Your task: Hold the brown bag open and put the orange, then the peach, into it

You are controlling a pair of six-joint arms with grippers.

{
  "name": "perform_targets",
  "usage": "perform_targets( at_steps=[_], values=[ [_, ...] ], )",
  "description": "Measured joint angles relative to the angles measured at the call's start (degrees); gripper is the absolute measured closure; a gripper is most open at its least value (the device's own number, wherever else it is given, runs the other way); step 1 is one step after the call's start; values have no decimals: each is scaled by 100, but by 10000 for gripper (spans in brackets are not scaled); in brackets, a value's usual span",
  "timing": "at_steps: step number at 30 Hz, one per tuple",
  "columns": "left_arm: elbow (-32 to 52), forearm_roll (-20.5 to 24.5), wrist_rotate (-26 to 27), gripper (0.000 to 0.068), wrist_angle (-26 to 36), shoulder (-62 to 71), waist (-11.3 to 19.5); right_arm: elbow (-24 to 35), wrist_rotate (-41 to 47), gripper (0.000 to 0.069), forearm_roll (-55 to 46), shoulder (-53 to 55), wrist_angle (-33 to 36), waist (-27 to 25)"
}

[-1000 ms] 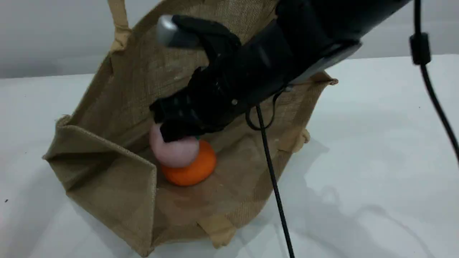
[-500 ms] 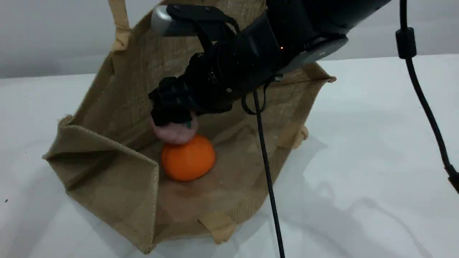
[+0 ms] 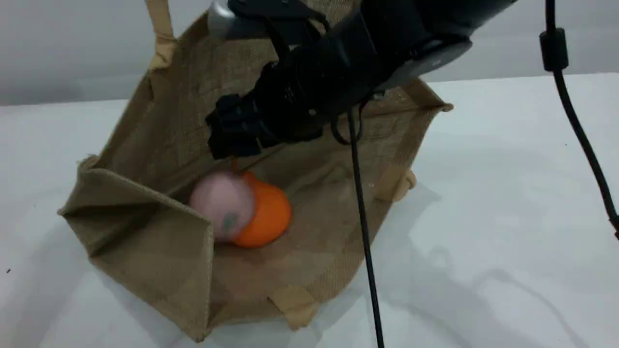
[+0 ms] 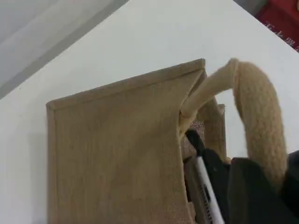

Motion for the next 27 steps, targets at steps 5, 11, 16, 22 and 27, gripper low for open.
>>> perform_targets(
  at_steps=[5,11,16,22,27],
  values=[
    [0,5,0,591,5,0,0,161,0,223,0,-464,-282,0],
    [0,5,6,591,5,0,0,422,0,223,5,-883,-930,0],
    [0,5,6,591,5,0,0,630,0,223,5,-901,-968,0],
    [0,138,62,591,0,31,0,1211,0,223,-8,-1466,-985,0],
    [0,289,87,591,-6,167,0,2022,0,223,-14,-2454,-846,0]
  ],
)
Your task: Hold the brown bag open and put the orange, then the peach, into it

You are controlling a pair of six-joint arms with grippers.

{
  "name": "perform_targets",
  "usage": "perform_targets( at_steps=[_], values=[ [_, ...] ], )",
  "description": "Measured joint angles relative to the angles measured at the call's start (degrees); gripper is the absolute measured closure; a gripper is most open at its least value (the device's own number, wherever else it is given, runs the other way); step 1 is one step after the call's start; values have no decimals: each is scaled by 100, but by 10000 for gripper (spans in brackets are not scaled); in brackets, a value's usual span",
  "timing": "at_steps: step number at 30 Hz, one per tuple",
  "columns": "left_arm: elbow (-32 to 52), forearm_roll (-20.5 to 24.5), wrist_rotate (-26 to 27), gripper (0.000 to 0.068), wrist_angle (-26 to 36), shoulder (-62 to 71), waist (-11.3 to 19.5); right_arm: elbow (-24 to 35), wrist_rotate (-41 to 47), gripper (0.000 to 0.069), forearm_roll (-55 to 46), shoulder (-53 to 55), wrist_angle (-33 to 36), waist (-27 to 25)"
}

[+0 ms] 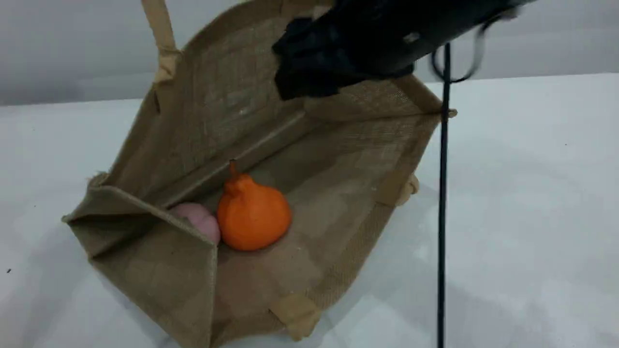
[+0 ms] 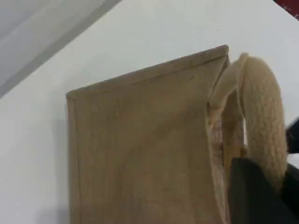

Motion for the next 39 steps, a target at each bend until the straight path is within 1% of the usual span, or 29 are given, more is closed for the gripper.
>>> perform_targets(
  at_steps=[4,7,10,13,15,18,21,23,25,28,32,34,36,37,39],
  values=[
    [0,-3,0,591,-10,298,-6,709,0,223,0,-1083,61,0],
    [0,-56,0,591,-10,585,-6,1175,0,236,0,-1958,55,0],
    [0,-169,0,591,-10,900,-6,1557,31,257,0,-2846,161,0],
    [0,-176,-13,591,-17,1242,-19,1870,289,268,0,-3555,413,0],
    [0,-176,-139,591,-33,1453,-61,1993,439,268,0,-3919,619,0],
    [0,-116,-236,591,-29,1761,-215,2004,633,268,-124,-4315,1021,0],
    [0,7,-236,591,-24,2029,-420,2004,1004,268,-570,-4393,1304,0],
    [0,7,-236,584,-24,2171,-539,2004,1446,268,-1002,-4371,1458,0],
    [0,21,-236,572,-103,2293,-670,1997,1918,268,-1459,-4371,1753,0],
    [0,138,-236,528,-252,2443,-789,1980,2758,268,-2309,-4371,2126,0],
    [0,514,-236,412,-347,2553,-809,1937,4059,268,-3684,-4371,2636,-91],
    [0,660,-248,350,-351,2584,-809,1830,4818,268,-4490,-4367,2960,-292],
    [0,737,-300,292,-345,2583,-809,1640,5496,268,-5276,-4367,3505,-530],
    [0,736,-361,270,-314,2583,-809,1537,5853,268,-5710,-4367,3751,-668],
    [0,736,-447,248,-184,2583,-809,1250,6455,268,-6513,-4367,4318,-942]
  ],
)
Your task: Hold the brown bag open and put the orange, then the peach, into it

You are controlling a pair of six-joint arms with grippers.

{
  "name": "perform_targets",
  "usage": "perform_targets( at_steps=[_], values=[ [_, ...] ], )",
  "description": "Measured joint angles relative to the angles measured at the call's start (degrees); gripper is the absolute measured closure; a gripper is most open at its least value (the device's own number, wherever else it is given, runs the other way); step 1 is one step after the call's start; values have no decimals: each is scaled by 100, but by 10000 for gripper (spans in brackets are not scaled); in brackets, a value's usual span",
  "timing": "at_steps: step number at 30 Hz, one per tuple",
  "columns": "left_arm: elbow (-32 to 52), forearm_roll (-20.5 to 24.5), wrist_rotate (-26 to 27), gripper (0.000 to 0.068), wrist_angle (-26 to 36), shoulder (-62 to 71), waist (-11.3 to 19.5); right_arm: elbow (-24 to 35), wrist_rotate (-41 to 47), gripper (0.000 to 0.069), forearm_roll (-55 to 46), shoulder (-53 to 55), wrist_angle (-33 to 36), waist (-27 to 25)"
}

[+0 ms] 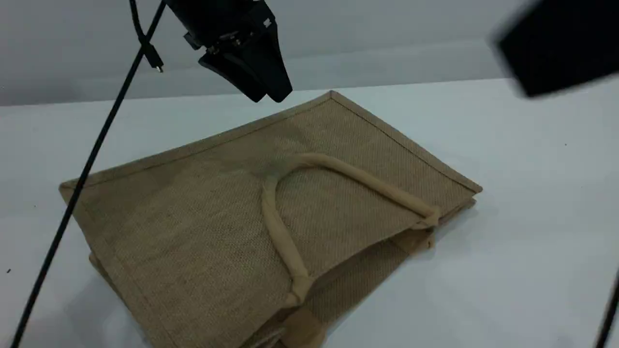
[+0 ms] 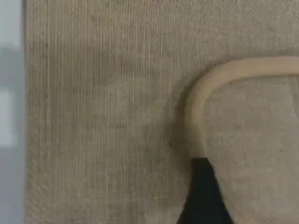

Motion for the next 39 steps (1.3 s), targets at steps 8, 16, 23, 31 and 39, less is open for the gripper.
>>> perform_targets(
  at_steps=[8,16,23,31,39],
  values=[
    [0,482,-205,237,202,-500,6,-930,1625,268,-2967,-201,1994,-432],
    [0,1191,-1076,235,219,-1749,6,-938,2335,268,-4106,-1181,2204,-432],
    [201,1367,-1372,235,214,-2884,-82,-925,2756,268,-3472,-2315,2216,-432],
    [1764,1391,-1308,235,207,-4585,-662,-70,2882,268,-3405,-3654,1914,-432],
    [3589,1584,-1693,235,200,-6660,-754,1170,2882,269,-3472,-4667,1251,-432]
  ],
)
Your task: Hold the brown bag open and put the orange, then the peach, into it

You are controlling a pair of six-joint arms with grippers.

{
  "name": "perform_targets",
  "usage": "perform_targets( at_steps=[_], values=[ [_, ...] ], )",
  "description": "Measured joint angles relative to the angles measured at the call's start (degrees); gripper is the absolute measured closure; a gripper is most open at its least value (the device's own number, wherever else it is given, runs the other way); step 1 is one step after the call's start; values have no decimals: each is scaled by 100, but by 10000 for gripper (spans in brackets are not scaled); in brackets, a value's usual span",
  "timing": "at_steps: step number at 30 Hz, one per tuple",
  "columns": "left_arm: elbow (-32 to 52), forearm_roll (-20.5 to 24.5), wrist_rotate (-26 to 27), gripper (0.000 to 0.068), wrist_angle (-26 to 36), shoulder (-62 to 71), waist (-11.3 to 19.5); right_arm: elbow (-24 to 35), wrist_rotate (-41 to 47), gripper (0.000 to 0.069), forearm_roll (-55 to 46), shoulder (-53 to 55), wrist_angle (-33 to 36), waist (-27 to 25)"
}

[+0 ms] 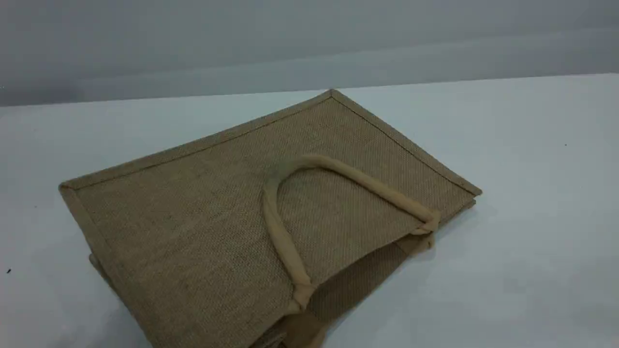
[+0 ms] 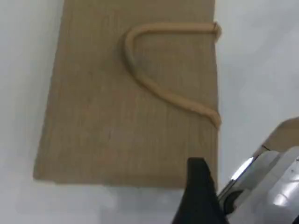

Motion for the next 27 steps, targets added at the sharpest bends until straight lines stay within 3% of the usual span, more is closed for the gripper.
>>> perform_targets(
  at_steps=[12,22,27],
  values=[
    [2483,43,-903,235,-431,-3580,22,75,-28,269,0,-110,37,0],
    [4023,1387,-2210,235,-560,-5411,22,75,-37,269,0,-110,43,0],
    [4161,1449,-2327,235,-826,-5539,22,75,-39,269,0,-110,49,0]
  ],
)
